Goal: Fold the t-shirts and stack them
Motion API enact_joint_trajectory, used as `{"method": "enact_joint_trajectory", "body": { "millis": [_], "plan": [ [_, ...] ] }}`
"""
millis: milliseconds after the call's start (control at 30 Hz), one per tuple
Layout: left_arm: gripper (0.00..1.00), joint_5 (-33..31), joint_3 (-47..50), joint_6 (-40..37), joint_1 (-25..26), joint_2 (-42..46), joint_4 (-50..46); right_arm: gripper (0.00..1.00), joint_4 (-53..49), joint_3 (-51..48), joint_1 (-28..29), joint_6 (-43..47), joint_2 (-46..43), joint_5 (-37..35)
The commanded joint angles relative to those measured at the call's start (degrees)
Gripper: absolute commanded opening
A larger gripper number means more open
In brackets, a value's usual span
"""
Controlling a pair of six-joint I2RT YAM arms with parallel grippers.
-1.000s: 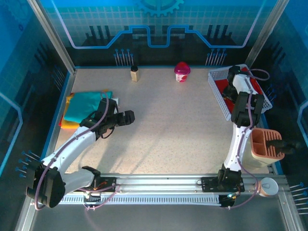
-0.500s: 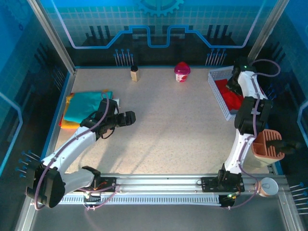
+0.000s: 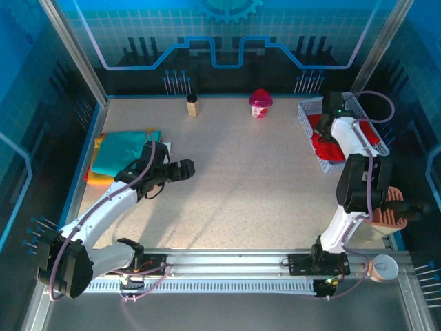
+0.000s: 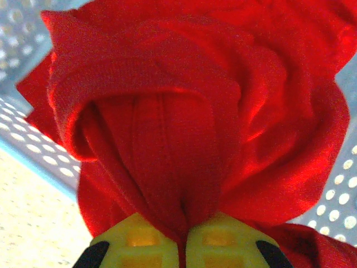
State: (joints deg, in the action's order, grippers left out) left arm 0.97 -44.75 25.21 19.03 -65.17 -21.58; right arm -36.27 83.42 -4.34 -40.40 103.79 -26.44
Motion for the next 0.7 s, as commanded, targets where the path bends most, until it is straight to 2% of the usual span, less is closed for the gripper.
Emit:
{"method": "enact_joint_trajectory", "body": {
  "millis": [0,200,333,467,567,667],
  "plan": [
    [0.89,1.4,0.5,0.4,0.4,1.2,-0.4,0.0,8.4,-5.4,5.3,1.9,-9.5,-10.4],
    [0.89,1.7,0.7,0.1,0.4,1.3,0.5,0.0,18.9,-15.1,15.6,11.4,-23.2,-24.9],
    [0.9,1.7,0.0,-0.8,0.4,0.7,0.3,0.0,29.9,-20.3,21.3,20.9,-30.5,-31.6],
    [0.9,1.5,-1.3,-1.4,0.4,-0.3,-0.2,0.0,36.6,-21.4,25.1,28.5,-34.0,-35.1],
    [0.91,1.5,-2.3,-1.9,0.3,-0.7,-0.2,0.0,45.2,-21.4,28.9,38.8,-35.6,-37.2],
    [0.92,0.6,-4.4,-3.8,0.2,-1.8,-1.5,0.0,57.4,-20.6,34.4,52.8,-36.6,-38.6]
  ]
}}
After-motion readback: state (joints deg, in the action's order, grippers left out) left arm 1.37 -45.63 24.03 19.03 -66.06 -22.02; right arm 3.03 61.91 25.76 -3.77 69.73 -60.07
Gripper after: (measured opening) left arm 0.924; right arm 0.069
